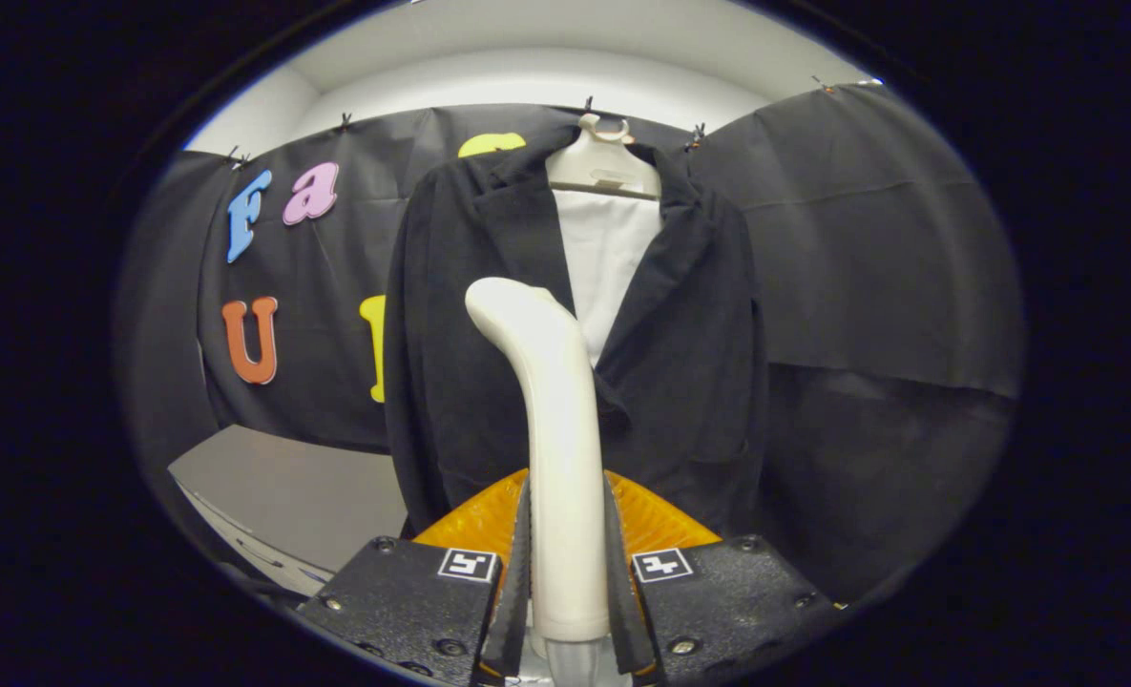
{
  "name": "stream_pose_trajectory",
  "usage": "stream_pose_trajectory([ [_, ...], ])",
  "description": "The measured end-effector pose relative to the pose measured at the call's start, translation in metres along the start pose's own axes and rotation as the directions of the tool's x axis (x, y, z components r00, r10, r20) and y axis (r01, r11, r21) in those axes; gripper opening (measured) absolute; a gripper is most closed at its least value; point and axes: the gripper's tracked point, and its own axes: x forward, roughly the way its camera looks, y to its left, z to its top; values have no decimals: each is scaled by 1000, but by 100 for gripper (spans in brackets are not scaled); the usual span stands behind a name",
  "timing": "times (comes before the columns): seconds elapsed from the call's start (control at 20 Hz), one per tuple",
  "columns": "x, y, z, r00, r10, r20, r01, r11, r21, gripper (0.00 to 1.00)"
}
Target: Iron the clothes twice with a garment steamer, once on the left side and once on the right side.
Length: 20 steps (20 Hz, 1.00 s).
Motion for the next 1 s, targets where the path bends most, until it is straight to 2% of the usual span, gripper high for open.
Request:
stream_pose_trajectory([
  [0.55,0,6,-68,992,19,-121,-24,999,-43,39],
  [1.0,0,3,-122,975,32,-222,-39,999,-28,39],
])
